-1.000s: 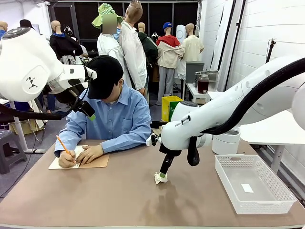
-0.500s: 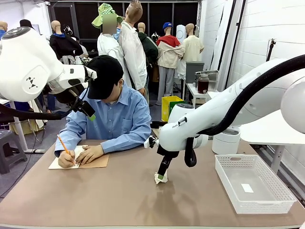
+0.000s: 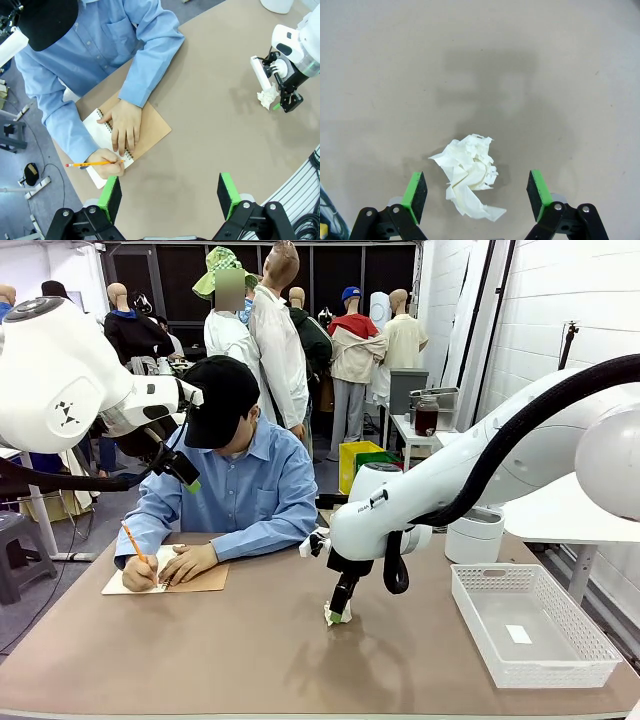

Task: Sort the paper based on its condition.
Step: If a person hands you a paper, place it in the Organizing basket , and if it's crumpled, put it in the Trash can.

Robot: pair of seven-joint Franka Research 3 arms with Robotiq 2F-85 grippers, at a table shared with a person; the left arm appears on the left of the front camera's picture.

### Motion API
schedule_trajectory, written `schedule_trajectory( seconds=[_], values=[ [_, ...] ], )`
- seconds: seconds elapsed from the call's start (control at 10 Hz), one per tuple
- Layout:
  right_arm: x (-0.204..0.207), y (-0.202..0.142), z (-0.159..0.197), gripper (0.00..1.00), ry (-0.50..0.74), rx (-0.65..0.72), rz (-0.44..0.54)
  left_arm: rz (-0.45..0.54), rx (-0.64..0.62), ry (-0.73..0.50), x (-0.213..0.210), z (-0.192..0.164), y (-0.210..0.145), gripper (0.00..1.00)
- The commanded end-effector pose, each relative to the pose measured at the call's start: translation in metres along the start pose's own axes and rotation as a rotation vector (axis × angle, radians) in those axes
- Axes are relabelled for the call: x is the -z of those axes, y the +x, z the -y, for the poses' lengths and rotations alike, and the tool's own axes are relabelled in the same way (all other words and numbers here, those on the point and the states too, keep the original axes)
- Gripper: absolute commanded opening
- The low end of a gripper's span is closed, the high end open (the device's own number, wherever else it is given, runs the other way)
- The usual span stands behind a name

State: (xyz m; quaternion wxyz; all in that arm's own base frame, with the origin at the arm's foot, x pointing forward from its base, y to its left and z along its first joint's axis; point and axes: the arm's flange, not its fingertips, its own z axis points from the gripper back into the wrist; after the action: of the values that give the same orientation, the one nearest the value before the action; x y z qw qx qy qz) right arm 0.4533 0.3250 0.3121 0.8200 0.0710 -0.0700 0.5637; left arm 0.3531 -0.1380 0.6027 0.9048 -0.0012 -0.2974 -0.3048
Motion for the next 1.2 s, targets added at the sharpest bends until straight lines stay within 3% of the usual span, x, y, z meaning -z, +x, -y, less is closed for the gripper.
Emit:
schedule_trajectory(
  seconds=[0.0, 0.2, 0.7, 0.8, 1.1],
  values=[
    [0.0029, 0.0089, 0.0020, 1.00, 0.004, 0.010, -0.030, 0.003, 0.005, -0.003, -0.0009, -0.0008, -0.0001, 1.00],
    [0.0036, 0.0105, 0.0029, 1.00, 0.022, 0.026, -0.043, 0.003, 0.005, -0.003, -0.0009, -0.0008, -0.0001, 1.00],
    [0.0045, 0.0116, 0.0016, 0.09, 0.021, 0.032, -0.061, 0.003, 0.005, -0.003, -0.0009, -0.0008, -0.0001, 1.00],
    [0.0047, 0.0117, 0.0014, 0.00, 0.024, 0.034, -0.065, 0.003, 0.005, -0.003, -0.0009, -0.0008, -0.0001, 1.00],
    [0.0007, 0.0114, 0.0031, 0.00, 0.021, 0.047, -0.045, 0.003, 0.005, -0.003, -0.0009, -0.0008, -0.0001, 1.00]
  ],
)
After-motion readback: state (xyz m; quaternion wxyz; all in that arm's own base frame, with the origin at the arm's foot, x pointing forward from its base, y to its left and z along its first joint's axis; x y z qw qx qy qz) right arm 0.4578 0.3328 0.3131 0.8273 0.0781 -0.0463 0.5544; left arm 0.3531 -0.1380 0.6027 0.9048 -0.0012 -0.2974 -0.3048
